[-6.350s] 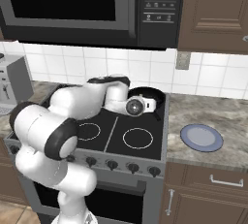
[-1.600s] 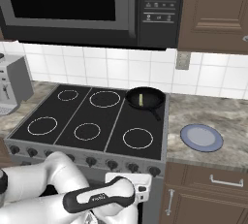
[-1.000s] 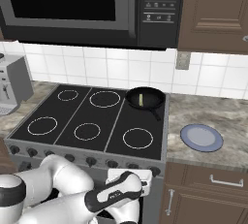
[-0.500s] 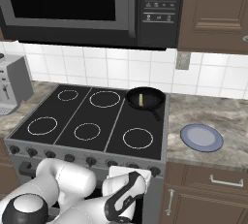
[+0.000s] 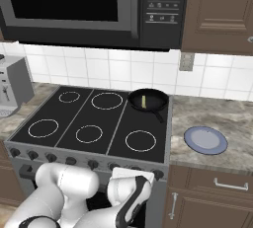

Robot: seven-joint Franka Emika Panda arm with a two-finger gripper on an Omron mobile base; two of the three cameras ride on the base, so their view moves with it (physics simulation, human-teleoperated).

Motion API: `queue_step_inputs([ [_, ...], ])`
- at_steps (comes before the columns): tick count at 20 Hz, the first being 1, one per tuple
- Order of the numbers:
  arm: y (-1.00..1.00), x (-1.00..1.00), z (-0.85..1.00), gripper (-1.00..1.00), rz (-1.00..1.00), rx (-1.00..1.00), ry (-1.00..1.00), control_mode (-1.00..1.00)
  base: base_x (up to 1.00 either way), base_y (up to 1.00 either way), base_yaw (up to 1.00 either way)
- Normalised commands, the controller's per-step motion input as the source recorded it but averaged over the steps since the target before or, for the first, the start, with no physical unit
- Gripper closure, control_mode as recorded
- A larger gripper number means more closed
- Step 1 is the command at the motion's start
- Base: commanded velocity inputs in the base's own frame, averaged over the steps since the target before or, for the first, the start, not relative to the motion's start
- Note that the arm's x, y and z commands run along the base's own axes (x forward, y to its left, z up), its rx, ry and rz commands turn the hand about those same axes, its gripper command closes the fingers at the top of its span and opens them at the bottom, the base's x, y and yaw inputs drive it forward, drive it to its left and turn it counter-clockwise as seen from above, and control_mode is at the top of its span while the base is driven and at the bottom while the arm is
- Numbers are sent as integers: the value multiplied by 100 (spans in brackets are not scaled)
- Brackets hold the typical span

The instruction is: Pick up the butter stick and place it in the pan. Then turn on the burner for the pan.

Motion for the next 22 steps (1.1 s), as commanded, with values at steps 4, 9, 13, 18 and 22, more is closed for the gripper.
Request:
queue_step_inputs([
  [4, -1, 0, -2, -100, 0, 0, 0, -100, 0, 0, 0],
  [9, -5, 0, -3, -100, 0, 0, 0, -100, 0, 0, 0],
  [13, -2, 0, -13, -100, 0, 0, 0, -100, 0, 0, 0],
  [18, -11, -2, -24, -100, 0, 1, 0, -100, 0, 0, 0],
  [22, -24, -25, -32, -100, 0, 1, 0, -100, 0, 0, 0],
])
